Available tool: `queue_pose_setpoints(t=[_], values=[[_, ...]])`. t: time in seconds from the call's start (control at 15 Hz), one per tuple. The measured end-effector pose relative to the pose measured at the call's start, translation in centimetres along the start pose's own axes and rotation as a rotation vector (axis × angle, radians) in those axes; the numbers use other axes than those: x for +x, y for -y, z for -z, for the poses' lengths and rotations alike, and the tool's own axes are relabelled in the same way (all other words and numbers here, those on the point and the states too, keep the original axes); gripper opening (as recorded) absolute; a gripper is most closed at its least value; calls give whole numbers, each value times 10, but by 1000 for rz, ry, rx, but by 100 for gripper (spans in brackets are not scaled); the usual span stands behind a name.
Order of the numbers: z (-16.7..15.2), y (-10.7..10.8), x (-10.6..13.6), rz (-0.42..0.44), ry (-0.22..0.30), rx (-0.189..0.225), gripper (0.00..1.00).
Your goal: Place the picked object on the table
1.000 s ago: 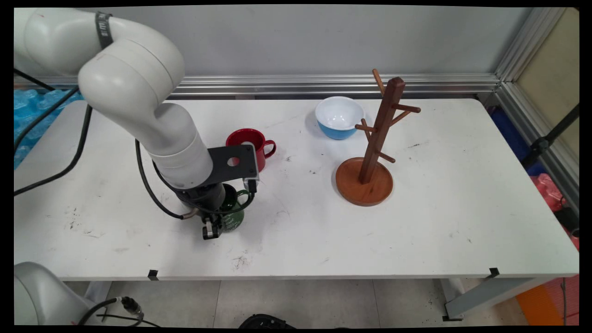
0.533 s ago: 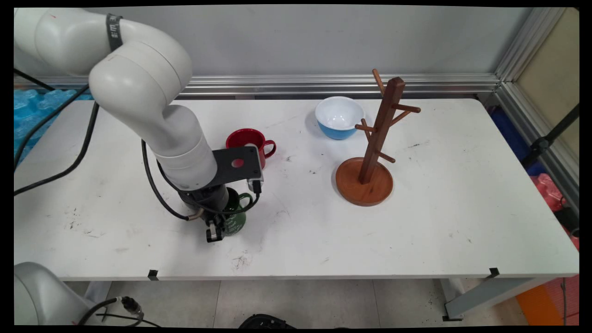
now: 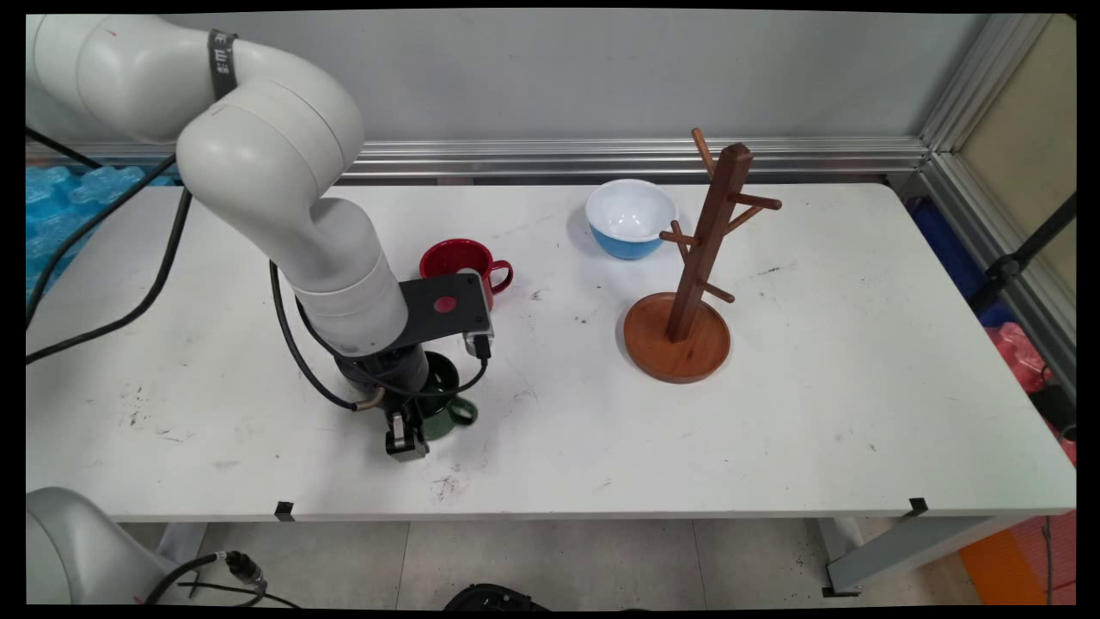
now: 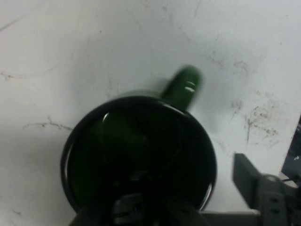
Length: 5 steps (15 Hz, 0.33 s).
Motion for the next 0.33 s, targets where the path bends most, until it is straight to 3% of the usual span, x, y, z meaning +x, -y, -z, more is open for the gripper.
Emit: queue_pose_setpoints(t=[0.33], values=[[-1,0,0,9,-13,-9,100]])
